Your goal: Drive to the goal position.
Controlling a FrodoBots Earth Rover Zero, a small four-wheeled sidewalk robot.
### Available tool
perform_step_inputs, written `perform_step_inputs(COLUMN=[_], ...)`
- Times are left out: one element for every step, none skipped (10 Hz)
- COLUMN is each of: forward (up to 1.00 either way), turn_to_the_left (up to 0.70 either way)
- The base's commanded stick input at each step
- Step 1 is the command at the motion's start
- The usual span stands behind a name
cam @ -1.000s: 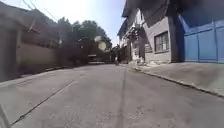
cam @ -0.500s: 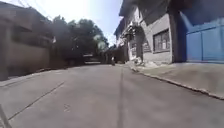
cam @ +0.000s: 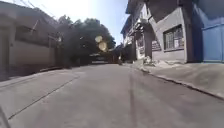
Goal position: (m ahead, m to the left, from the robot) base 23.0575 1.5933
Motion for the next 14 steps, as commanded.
perform_step_inputs(forward=[1.00, 1.00, 1.00, 1.00, 1.00, 1.00, 1.00, 1.00, 1.00, 1.00, 1.00, 1.00, 1.00, 1.00], turn_to_the_left=[0.03, -0.31, -0.31, -0.12, 0.09, 0.09, -0.30, -0.14, 0.02, -0.30, -0.05, -0.01, -0.21, -0.15])
